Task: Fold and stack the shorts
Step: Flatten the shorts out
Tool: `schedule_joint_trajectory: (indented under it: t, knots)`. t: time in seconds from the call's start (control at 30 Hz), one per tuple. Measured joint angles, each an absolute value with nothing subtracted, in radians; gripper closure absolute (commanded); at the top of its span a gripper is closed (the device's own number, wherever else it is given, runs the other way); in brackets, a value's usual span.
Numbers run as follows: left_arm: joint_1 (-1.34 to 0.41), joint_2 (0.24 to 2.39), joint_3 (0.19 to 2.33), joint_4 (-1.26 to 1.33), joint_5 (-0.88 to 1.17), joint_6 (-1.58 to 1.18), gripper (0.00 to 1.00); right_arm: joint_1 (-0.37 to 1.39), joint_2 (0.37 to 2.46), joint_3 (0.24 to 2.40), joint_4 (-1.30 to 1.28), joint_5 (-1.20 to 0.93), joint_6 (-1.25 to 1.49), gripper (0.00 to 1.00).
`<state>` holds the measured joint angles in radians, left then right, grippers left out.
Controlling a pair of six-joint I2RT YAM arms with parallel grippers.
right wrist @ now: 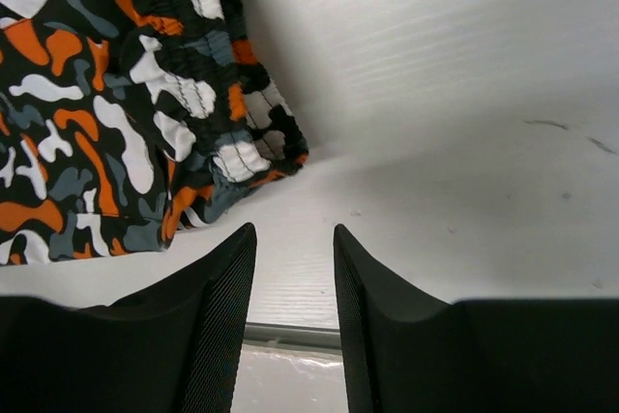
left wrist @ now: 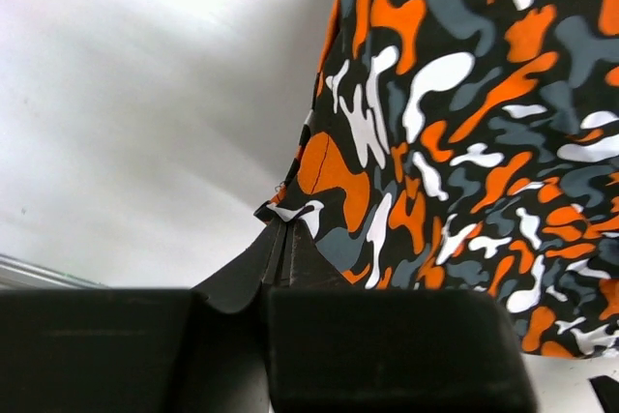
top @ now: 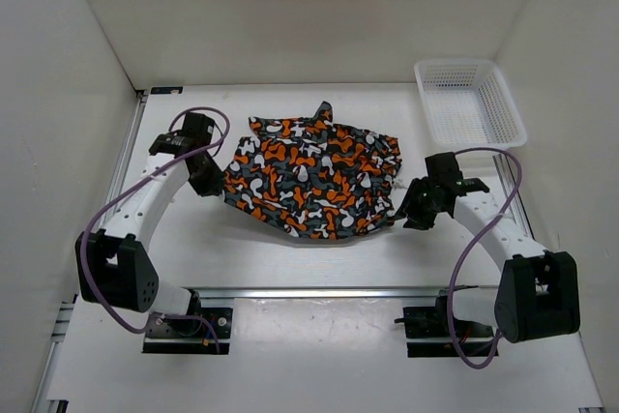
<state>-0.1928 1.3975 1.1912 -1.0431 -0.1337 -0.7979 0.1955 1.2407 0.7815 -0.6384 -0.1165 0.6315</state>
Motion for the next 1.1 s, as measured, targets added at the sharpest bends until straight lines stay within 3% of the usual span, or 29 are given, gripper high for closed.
schedule_joint_trajectory:
  t: [0.4,0.67,0.73,0.77,0.8,1.1]
  knots:
    - [-0.193,1.435,1.232,-1.074,-0.139,-0.774,0.90,0.205,1.301,0.643,-0.456,-0.250,0.725,0.54]
    - [-0.193,1.435,1.229,-1.074,-0.138,-0.771,0.90,0.275,1.429,0.663,-0.355,-0.241,0.782,0.48]
    - [-0.193,1.435,1.227,-1.074,-0.138,-0.771,0.90,0.277,1.452,0.676,-0.337,-0.237,0.791,0.60]
    - [-0.193,1.435,1.225,-1.073,-0.138,-0.770,0.90,0.278,1.470,0.688,-0.331,-0.233,0.794,0.85]
    - [-0.193,1.435,1.225,-1.074,-0.138,-0.770,0.90,0.278,1.489,0.698,-0.321,-0.229,0.790,0.98]
    - [-0.186,1.453,1.226,-1.098,-0.156,-0.764,0.90,0.267,1.487,0.763,-0.360,-0.109,0.792,1.00]
